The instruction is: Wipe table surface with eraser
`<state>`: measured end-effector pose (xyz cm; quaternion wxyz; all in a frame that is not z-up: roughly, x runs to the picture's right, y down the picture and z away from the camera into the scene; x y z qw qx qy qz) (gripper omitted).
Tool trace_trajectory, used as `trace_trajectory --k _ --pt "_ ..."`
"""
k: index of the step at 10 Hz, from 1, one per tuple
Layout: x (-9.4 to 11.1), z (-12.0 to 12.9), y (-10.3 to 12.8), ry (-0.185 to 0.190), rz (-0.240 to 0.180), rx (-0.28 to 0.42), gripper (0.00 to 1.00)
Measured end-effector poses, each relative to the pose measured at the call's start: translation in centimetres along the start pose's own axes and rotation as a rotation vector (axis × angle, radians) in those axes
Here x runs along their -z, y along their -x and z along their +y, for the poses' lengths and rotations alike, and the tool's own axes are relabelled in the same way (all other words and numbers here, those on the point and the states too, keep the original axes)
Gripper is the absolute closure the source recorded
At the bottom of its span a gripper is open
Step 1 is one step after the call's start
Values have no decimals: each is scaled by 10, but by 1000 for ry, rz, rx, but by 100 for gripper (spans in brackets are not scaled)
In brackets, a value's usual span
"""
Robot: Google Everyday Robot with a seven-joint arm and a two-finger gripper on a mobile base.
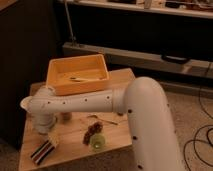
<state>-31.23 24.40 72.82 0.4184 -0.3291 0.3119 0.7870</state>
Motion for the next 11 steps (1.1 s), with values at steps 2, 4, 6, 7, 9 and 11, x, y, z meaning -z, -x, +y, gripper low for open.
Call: trace_trajectory --k 2,4,6,7,9,11 --pt "-10 -5 0 -4 12 12 20" --pt "-20 -9 2 -12 22 20 20" --pt "-30 -9 1 -22 30 30 20" --pt "-33 -10 1 -26 33 33 20" --pt "-39 -13 0 -26 38 37 24" --pt "-45 -17 -1 -17 43 24 45"
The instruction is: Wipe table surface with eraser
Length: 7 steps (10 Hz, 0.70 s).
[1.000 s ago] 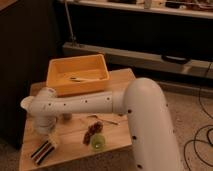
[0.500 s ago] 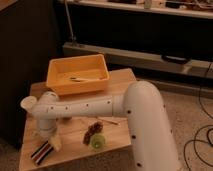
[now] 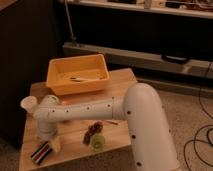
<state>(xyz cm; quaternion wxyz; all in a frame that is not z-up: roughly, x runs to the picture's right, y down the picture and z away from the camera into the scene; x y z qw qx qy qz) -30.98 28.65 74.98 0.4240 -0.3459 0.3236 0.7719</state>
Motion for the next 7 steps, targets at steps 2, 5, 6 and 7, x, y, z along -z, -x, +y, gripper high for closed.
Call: trace_trajectory --k 2,5,6,7 --pt "-3 -1 -1 -4 -1 -8 67" --pt "-1 4 -3 -14 -14 -15 96" --pt "2 7 -2 -13 -18 -21 99" --pt "7 10 1 -8 -21 -30 100"
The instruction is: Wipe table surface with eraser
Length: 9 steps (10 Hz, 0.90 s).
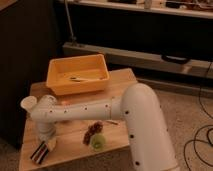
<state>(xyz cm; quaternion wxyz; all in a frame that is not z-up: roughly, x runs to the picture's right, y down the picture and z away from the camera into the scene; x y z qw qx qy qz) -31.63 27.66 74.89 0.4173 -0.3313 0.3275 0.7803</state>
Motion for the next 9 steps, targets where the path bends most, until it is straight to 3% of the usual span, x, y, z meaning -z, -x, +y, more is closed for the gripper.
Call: trace_trajectory --k 5,9 --pt "24 3 46 35 -4 -90 100" --pt "42 -28 75 57 -29 -199 100"
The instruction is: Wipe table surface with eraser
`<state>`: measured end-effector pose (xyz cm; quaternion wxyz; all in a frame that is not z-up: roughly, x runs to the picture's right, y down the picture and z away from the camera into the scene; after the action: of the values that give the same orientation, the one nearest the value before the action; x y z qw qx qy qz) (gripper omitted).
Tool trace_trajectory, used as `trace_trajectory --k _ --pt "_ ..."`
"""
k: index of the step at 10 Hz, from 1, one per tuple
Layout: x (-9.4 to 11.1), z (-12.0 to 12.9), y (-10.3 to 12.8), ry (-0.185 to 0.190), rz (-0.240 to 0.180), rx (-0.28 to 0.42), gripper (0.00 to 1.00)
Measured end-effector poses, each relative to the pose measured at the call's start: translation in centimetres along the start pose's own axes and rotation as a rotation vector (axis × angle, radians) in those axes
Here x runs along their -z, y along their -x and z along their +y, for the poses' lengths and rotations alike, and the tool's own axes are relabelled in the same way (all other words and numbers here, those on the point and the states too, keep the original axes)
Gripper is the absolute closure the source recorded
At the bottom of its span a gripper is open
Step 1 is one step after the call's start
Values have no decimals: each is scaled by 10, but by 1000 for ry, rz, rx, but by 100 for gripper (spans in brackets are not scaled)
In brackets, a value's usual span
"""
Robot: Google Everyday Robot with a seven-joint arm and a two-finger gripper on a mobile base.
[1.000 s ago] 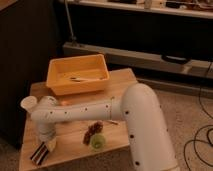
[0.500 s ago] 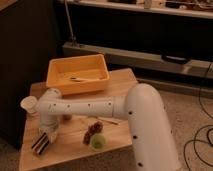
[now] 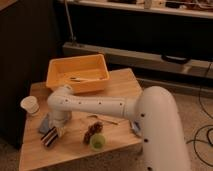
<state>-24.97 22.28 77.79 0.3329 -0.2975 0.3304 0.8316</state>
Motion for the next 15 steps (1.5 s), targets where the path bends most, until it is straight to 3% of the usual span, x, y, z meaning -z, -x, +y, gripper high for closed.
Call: trace_trajectory --k 4,7,12,15 --pt "4 -50 11 -39 -8 -57 100" --pt "-10 -69 -17 -66 -6 -26 100" --pt "-29 -26 -78 -104 -15 117 100" --pt "-22 -1 -70 -89 -20 126 100"
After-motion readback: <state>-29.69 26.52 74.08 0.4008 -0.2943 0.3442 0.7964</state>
